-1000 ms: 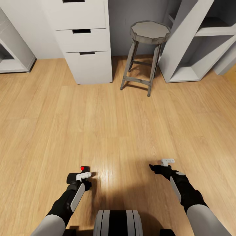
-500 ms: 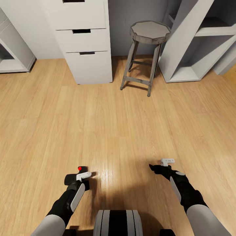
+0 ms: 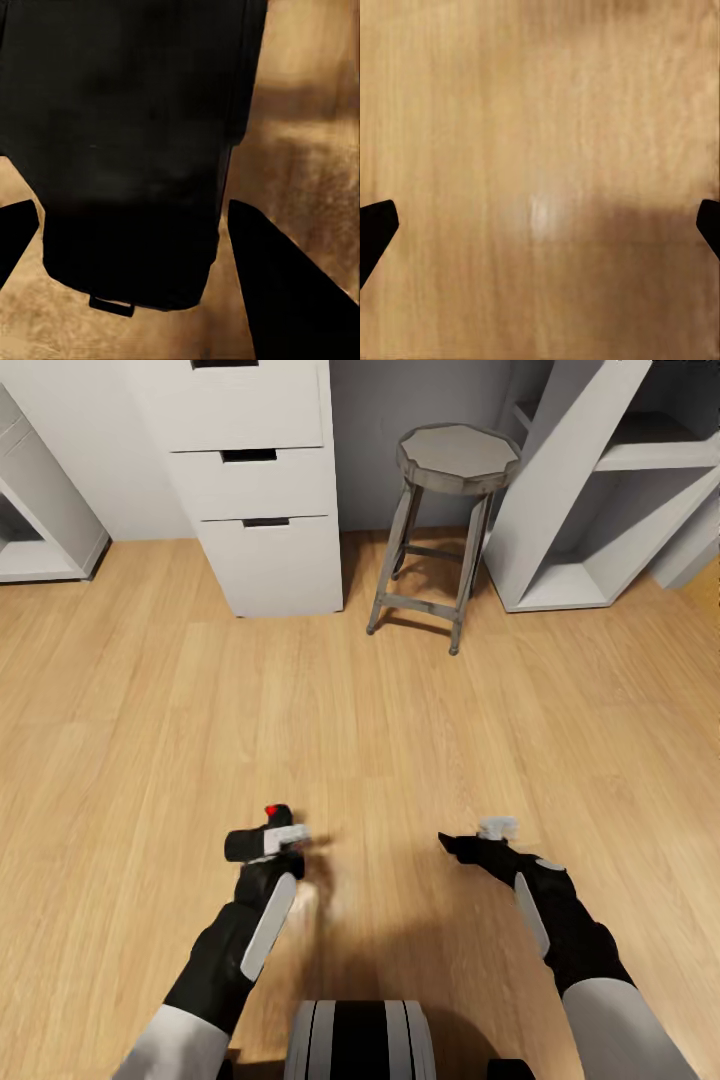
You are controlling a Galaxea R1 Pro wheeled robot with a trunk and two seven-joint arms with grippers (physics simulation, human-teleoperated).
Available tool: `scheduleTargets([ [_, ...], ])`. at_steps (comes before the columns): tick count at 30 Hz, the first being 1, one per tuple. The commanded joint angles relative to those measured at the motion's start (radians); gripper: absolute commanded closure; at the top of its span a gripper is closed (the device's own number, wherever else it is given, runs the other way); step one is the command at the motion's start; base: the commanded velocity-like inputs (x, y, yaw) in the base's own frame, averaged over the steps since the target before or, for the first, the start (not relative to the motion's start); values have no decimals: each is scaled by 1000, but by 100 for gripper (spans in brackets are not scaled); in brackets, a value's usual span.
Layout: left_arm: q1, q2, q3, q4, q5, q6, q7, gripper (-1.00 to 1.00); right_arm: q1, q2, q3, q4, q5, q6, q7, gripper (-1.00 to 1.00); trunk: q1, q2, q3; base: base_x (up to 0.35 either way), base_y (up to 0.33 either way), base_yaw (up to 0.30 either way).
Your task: Attach the digital camera to the camera tripod in the bedroom.
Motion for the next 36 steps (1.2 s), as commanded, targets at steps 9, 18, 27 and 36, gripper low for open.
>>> scheduleTargets([
  [9,-1,7,-56,-109,60,15,49,100,1,-2,-2,0,3,15,41,-100,0,0,-1,0,0,0],
  [18,-1,6,-59,-109,62,13,51,100,1,-3,-3,0,5,15,42,-100,0,0,-1,0,0,0],
  [27,-1,6,-63,-106,64,14,51,100,1,-2,-2,1,2,15,42,-100,0,0,-1,0,0,0],
  [36,-1,6,-64,-101,71,13,51,100,1,-1,-2,6,-2,15,41,-100,-3,1,23,0,0,0],
])
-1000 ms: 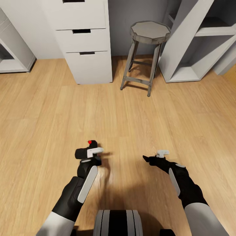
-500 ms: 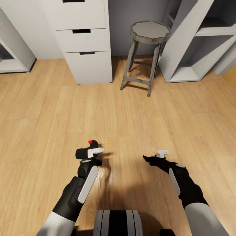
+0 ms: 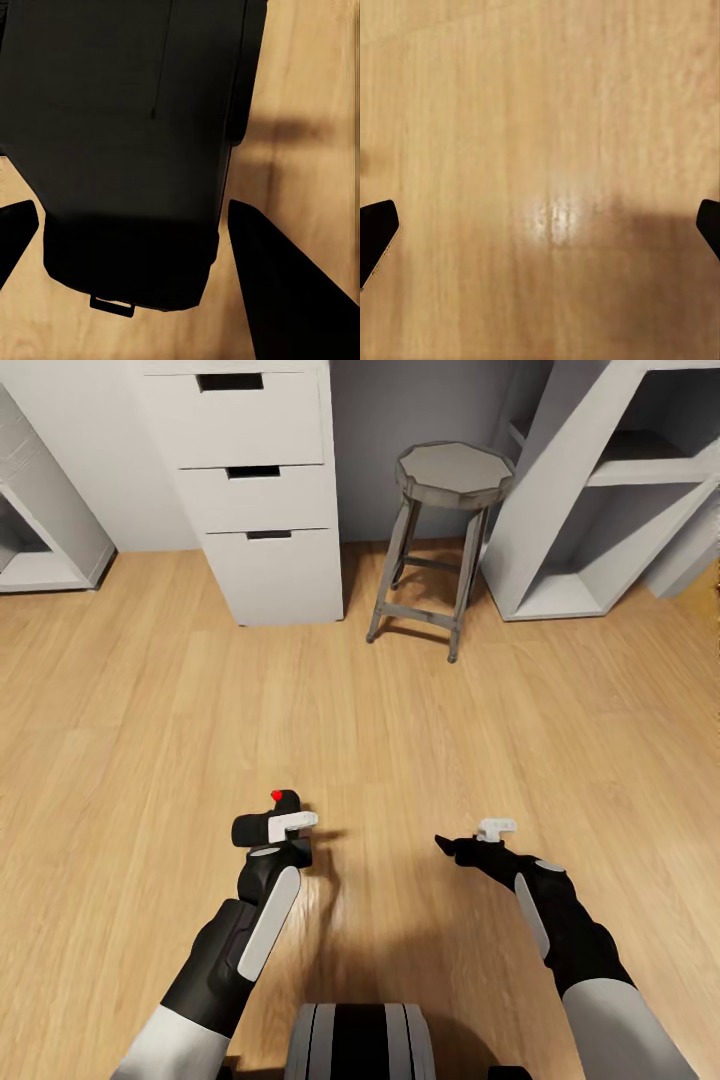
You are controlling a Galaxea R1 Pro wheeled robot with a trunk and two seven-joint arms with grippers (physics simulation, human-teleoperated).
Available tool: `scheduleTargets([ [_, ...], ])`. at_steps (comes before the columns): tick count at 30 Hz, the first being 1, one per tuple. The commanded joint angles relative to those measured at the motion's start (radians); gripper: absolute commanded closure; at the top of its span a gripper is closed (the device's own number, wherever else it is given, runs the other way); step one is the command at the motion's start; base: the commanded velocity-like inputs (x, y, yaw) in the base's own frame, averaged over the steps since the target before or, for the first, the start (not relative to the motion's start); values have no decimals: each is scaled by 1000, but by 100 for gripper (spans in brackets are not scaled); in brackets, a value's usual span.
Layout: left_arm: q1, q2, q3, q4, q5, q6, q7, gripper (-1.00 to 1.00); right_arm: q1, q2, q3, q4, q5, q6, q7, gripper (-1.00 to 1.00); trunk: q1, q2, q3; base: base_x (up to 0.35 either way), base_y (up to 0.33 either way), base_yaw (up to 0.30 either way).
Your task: Attach the digital camera to the camera tripod in the bedroom.
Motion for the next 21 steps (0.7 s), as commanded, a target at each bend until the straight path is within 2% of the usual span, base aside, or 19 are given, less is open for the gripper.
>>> scheduleTargets([
  [1,-1,0,-1,-1,9,3,8,100,0,1,-2,-1,0,6,5,-100,-1,0,3,0,0,0],
  [7,-1,0,-1,0,14,2,7,100,0,0,-2,0,-1,6,4,-100,-3,1,27,0,0,0],
  [16,-1,3,-2,3,71,-11,6,100,0,-1,-3,-1,0,7,4,-100,-7,4,61,0,0,0],
  [21,-1,4,-2,19,75,-12,0,100,0,-2,-5,-1,1,9,4,-100,-10,5,81,0,0,0],
])
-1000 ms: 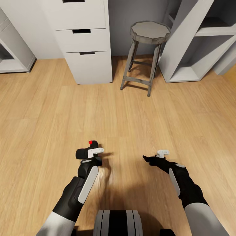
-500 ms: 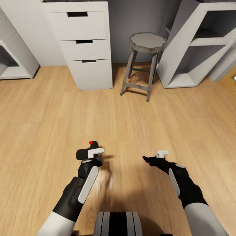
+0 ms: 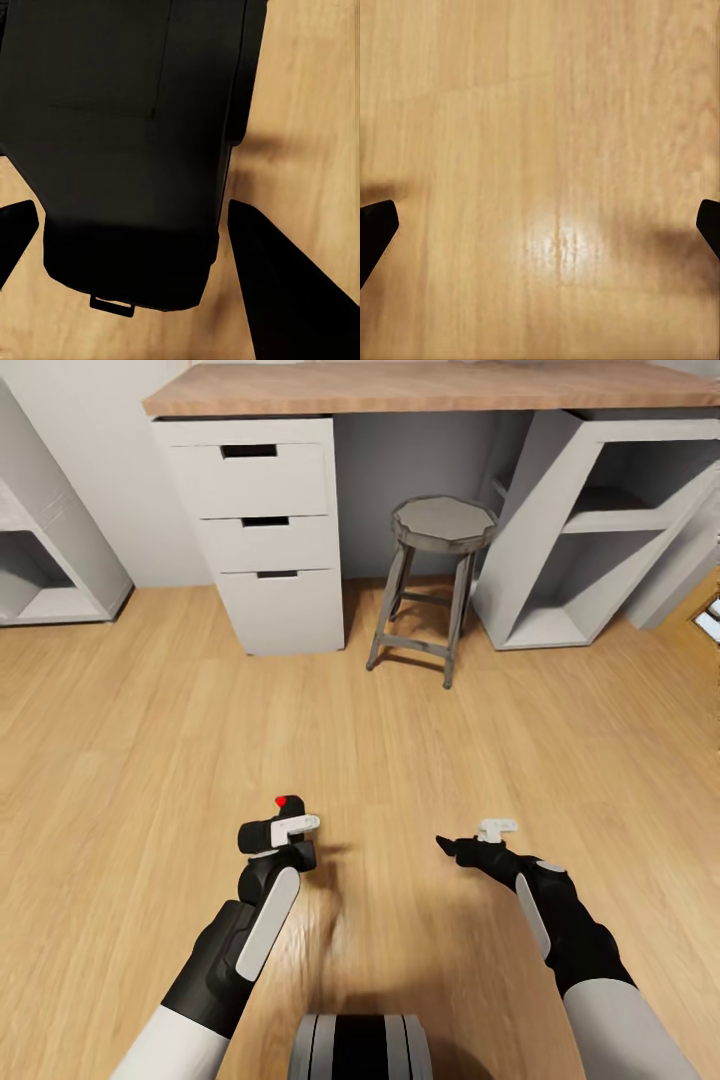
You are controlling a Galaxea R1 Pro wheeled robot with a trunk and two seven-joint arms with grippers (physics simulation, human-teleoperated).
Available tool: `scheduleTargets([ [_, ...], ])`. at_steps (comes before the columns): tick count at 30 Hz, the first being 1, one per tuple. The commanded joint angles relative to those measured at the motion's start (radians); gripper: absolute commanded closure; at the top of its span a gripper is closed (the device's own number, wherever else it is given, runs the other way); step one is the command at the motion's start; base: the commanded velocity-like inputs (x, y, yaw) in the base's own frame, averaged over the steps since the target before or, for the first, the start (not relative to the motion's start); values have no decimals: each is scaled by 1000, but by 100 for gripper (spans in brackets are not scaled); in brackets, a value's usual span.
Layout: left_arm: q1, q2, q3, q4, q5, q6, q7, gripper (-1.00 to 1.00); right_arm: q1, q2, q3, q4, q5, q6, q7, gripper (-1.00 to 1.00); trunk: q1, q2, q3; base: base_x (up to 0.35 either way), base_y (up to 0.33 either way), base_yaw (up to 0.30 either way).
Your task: Attach the digital camera to the camera tripod in the bedroom.
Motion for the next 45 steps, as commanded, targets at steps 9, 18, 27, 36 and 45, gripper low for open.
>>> scheduleTargets([
  [9,-1,2,-1,2,10,1,4,100,0,0,-3,-2,5,37,5,-100,-4,2,34,0,0,0],
  [18,-1,2,-1,3,21,1,2,100,0,0,-3,-3,6,50,6,-100,-8,4,69,0,0,0],
  [27,-1,4,-1,4,66,-3,0,100,0,0,-3,-3,8,65,7,-100,-12,6,104,0,0,0],
  [36,-1,4,0,33,70,-16,-3,100,0,0,-4,-12,8,128,7,-100,-16,8,139,0,0,0],
  [45,-1,7,2,54,73,-82,-31,100,0,0,-5,-16,7,149,7,-100,-20,10,173,0,0,0],
])
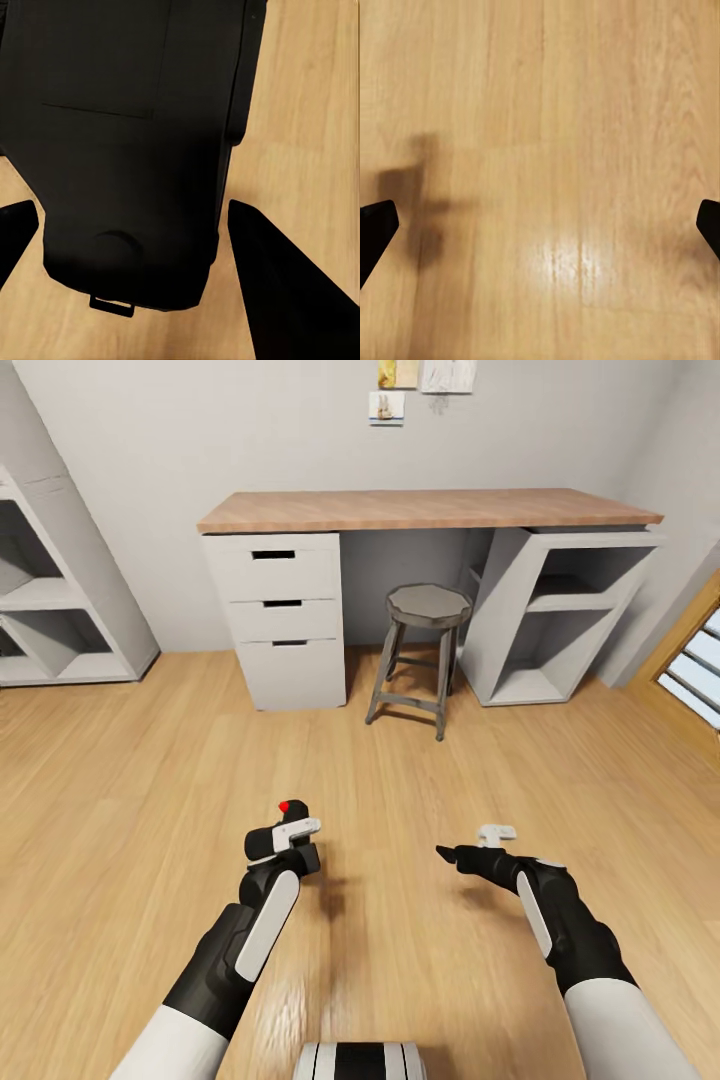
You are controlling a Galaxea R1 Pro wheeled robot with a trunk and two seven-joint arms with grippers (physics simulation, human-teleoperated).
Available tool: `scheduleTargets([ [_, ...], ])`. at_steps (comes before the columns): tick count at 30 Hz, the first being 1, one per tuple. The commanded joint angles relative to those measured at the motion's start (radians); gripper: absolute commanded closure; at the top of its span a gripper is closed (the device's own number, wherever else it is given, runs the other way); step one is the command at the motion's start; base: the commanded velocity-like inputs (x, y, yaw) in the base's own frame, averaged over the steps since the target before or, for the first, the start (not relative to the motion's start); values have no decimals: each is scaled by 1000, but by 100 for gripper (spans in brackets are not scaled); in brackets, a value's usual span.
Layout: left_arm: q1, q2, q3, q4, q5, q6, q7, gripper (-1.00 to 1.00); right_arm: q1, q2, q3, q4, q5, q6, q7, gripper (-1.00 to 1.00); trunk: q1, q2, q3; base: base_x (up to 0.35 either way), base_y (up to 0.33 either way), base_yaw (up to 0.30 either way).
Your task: Attach the digital camera to the camera tripod in the bedroom.
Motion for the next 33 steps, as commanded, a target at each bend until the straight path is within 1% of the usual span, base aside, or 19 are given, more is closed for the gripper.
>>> scheduleTargets([
  [1,-1,0,-1,5,7,1,6,100,0,0,-2,-1,0,7,5,-100,-1,0,3,0,0,0],
  [7,-1,1,-1,20,4,-2,7,100,0,-1,-1,-3,0,18,5,-100,-3,1,26,0,0,0],
  [23,-1,1,-1,22,3,-2,8,100,0,0,1,-4,0,22,5,-100,-10,5,88,0,0,0],
  [32,-1,1,-3,22,1,-1,8,100,0,0,2,-3,0,20,5,-100,-10,5,88,0,0,0],
  [33,-1,1,-3,22,2,-1,8,100,0,0,2,-3,0,20,5,-100,-11,5,92,0,0,0],
])
